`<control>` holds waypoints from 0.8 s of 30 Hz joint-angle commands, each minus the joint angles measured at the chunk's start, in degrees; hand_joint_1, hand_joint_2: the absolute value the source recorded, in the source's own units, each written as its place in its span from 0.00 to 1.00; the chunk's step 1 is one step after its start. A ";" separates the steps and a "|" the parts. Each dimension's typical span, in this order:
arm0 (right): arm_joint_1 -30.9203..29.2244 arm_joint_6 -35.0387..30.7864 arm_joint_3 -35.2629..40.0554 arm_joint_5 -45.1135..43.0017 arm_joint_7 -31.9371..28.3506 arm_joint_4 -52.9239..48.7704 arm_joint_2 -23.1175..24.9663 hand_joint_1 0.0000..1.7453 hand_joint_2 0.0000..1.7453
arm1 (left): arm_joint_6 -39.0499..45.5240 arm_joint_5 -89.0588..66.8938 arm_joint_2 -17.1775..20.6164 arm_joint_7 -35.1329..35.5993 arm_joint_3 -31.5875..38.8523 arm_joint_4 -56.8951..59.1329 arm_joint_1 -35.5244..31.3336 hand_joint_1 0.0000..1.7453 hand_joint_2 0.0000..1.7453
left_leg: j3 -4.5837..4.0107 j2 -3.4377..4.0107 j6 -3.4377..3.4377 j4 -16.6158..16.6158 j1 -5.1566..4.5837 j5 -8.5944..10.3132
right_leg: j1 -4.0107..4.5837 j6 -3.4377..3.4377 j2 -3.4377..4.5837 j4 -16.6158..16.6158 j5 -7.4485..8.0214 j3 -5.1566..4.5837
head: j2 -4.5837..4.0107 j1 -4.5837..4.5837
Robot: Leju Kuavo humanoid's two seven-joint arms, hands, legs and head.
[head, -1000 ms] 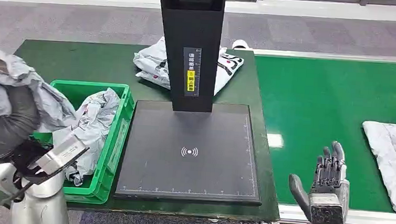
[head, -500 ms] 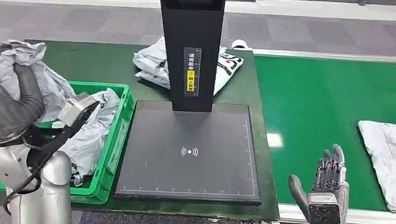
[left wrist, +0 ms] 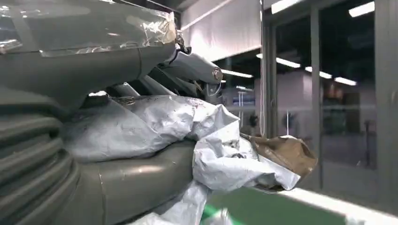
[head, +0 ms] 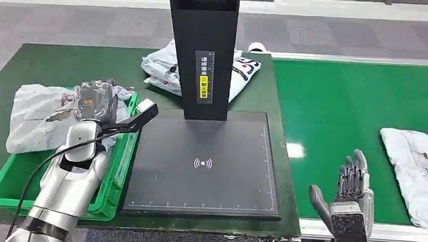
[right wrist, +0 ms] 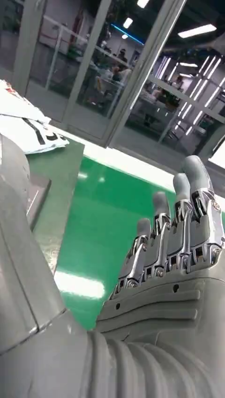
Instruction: Moved the parcel from conveyor to table for the left to box.
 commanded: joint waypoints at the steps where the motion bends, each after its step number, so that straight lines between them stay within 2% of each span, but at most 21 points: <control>1: -1.98 0.90 -3.04 -0.09 0.34 3.39 -0.66 0.00 1.00 | -4.70 -2.09 1.52 1.51 -1.33 10.21 -3.85 1.00 1.00 | 0.03 -0.07 0.00 -0.04 0.07 0.00 | 0.10 -0.02 -0.27 -0.10 -0.01 0.12 | 0.00 -0.02; 5: -2.41 0.88 -2.90 0.01 0.48 3.60 -0.62 0.00 1.00 | -3.93 -2.09 1.71 1.06 -1.08 12.01 -4.11 1.00 1.00 | 0.03 0.01 0.02 -0.10 0.05 0.01 | 0.09 -0.04 -0.27 -0.15 -0.01 0.12 | -0.02 -0.02; 11: -3.37 3.10 -1.78 0.46 0.82 4.47 -0.66 0.00 1.00 | -8.88 -0.09 2.15 -1.40 4.34 21.63 -3.88 1.00 1.00 | 0.09 0.08 0.01 -0.12 0.03 -0.02 | 0.06 -0.04 -0.18 -0.13 -0.02 0.14 | 0.00 -0.02; 15: -5.58 3.64 -0.77 0.76 1.24 6.40 -0.95 0.00 1.00 | -10.19 -0.85 3.15 0.47 7.12 25.38 -3.55 1.00 1.00 | 0.11 0.30 0.00 -0.17 0.07 -0.03 | 0.10 -0.06 -0.01 -0.21 0.04 0.14 | 0.00 -0.02; 18: -6.61 3.88 -0.29 0.88 1.74 7.01 -1.19 0.00 1.00 | -11.49 -2.09 3.66 4.31 9.94 28.42 -3.90 1.00 1.00 | 0.11 0.20 0.00 -0.14 0.02 -0.03 | 0.05 -0.06 -0.03 -0.13 -0.01 0.13 | -0.02 -0.02; 19: -6.35 4.34 -0.09 0.89 2.03 6.74 -1.27 0.00 1.00 | -7.98 -2.09 5.66 18.71 10.94 29.06 -3.85 1.00 1.00 | 0.14 0.25 -0.01 -0.21 0.06 0.00 | 0.11 -0.08 -0.06 -0.23 0.04 0.17 | 0.00 -0.02; 21: -5.57 4.10 0.20 0.88 2.14 6.18 -1.60 0.00 1.00 | -5.57 -2.09 7.86 15.57 15.97 30.86 -4.65 1.00 1.00 | 0.07 0.30 -0.02 -0.08 0.06 -0.08 | 0.10 -0.07 0.10 -0.08 0.00 0.05 | 0.00 -0.02; 22: -5.58 4.02 0.29 0.85 2.19 6.29 -1.80 0.00 1.00 | -5.08 -2.09 7.77 14.58 17.11 30.76 -4.86 0.31 1.00 | 0.11 0.41 -0.04 -0.14 0.08 -0.06 | 0.13 -0.09 0.13 -0.14 0.03 0.08 | -0.02 -0.02; 23: -5.70 3.99 0.40 0.79 2.21 6.53 -2.05 0.00 1.00 | -4.24 -2.09 7.16 13.63 18.19 30.11 -5.07 0.00 1.00 | 0.04 0.23 -0.04 -0.08 0.07 -0.06 | 0.12 -0.08 0.05 -0.05 -0.02 0.08 | 0.00 0.00; 24: -5.85 4.26 0.61 0.67 2.20 6.73 -2.29 0.00 1.00 | -4.26 -2.09 7.03 14.39 18.31 29.90 -5.19 0.00 1.00 | 0.07 0.38 -0.06 -0.12 0.14 -0.06 | 0.20 -0.11 0.13 -0.13 0.04 0.08 | 0.00 0.02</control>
